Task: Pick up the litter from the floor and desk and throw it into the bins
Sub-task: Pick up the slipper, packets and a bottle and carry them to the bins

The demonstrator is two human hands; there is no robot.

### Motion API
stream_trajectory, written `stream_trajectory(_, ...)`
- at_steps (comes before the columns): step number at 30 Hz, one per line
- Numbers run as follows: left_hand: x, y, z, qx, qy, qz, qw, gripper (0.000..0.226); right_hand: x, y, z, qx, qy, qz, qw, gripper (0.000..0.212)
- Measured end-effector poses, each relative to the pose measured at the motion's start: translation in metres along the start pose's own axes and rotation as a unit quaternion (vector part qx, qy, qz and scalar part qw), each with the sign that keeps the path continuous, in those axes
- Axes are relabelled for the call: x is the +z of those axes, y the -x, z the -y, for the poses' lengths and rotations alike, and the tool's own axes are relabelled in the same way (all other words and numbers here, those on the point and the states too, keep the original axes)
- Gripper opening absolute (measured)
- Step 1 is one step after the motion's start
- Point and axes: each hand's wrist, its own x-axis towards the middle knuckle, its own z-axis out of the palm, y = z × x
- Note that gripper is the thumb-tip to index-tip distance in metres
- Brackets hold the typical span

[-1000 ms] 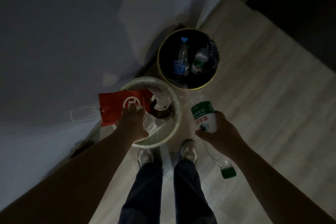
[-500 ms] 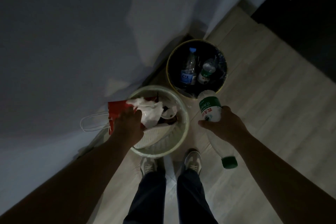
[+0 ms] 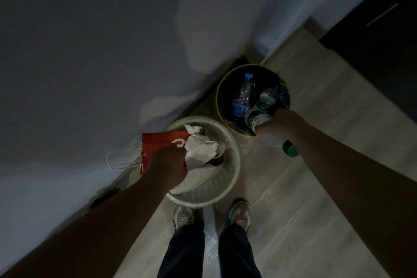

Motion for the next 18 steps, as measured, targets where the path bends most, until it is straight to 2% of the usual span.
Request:
stream_trajectory(5,-0.006,-0.006,-0.004,0.006,0.002,-0.003,1.0,0.032,0.002,-0.007,-0.005,-0.016,-0.031,-0.008,0.999,0.084)
stream_trajectory(9,-0.011,-0.008,-0.01,0.017,-0.016,-0.002,1.0,0.033,0.016,-0.001,-0.018,-0.029,-0.042,-0.032,0.998,0.07)
stream_trajectory(13,-0.013,-0.007,-0.017,0.024,-0.028,0.0,0.999,0.03,0.029,0.006,-0.031,-0.007,-0.068,-0.042,0.997,0.069)
stream_trajectory(18,-0.021,-0.004,-0.03,0.034,-0.031,0.0,0.999,0.025,0.03,0.019,-0.039,-0.022,-0.023,-0.047,0.998,0.062)
